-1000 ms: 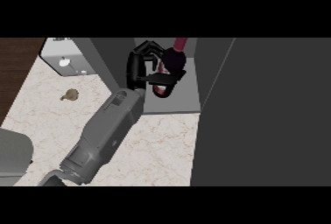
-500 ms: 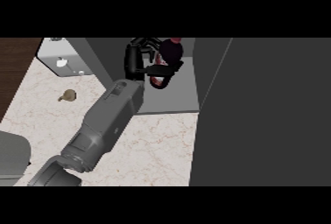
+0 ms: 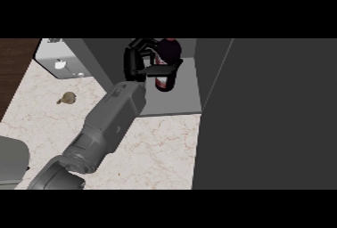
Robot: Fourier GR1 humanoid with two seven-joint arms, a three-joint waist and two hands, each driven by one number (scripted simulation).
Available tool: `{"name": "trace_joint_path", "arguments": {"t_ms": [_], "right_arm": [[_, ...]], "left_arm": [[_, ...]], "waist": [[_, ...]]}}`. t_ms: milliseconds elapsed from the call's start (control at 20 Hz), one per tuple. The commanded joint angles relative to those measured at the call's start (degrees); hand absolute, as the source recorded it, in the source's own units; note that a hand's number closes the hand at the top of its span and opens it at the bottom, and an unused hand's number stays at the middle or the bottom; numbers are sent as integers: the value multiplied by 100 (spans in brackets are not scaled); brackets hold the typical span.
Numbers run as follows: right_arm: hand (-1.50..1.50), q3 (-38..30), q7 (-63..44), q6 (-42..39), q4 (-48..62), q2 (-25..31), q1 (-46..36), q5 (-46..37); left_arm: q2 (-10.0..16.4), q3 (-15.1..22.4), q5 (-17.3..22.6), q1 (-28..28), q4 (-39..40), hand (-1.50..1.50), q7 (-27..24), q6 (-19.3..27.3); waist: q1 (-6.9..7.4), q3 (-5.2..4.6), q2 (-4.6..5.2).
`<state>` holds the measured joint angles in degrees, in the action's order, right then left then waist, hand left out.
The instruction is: Pick up the wine, place it into the cabinet and close the cabinet
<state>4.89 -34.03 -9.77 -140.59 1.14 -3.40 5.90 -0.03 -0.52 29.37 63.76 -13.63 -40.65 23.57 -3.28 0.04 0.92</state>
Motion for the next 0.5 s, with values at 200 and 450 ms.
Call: {"name": "trace_joint_path", "arguments": {"t_ms": [200,450], "right_arm": [[-150,24,172,14,-47,-107,134,218],[-150,161,18,31,-397,-90,251,148]], "left_arm": [[158,-270,104,132,362,150,-84,-299],[240,-283,3,74,558,150,-337,-360]], "waist": [[47,-5,12],[-45,-7,35]]}}
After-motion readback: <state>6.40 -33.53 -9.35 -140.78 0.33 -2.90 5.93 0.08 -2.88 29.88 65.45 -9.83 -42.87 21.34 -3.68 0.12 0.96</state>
